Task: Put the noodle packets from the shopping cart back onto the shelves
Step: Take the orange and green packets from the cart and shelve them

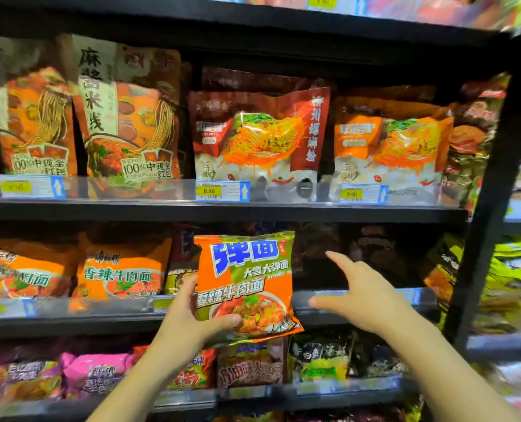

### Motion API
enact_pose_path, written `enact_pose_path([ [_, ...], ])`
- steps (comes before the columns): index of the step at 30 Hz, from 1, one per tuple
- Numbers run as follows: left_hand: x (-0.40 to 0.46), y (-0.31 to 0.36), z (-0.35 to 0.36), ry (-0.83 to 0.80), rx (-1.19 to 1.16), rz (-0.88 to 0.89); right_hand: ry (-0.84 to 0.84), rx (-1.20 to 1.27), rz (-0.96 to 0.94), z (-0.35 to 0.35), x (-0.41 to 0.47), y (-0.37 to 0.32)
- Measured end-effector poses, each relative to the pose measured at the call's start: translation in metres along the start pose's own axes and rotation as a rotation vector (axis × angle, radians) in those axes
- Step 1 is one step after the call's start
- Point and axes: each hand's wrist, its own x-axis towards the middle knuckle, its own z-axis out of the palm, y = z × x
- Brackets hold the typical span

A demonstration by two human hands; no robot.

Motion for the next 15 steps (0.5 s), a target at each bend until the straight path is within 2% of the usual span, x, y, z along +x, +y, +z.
enact_pose_path([
  [7, 0.039, 0.003, 0.047, -0.014, 0.080, 0.056, 0.012, 0.065, -0.035, -0.012, 0.005, 0.043],
  [11, 0.063, 0.006, 0.076, 0.031, 0.133, 0.084, -0.007, 0.109, -0.083, -0.016, 0.016, 0.065],
  [15, 0.089, 0.002, 0.094, 0.099, 0.213, 0.042, -0.006, 0.077, -0.137, -0.021, 0.031, 0.085],
])
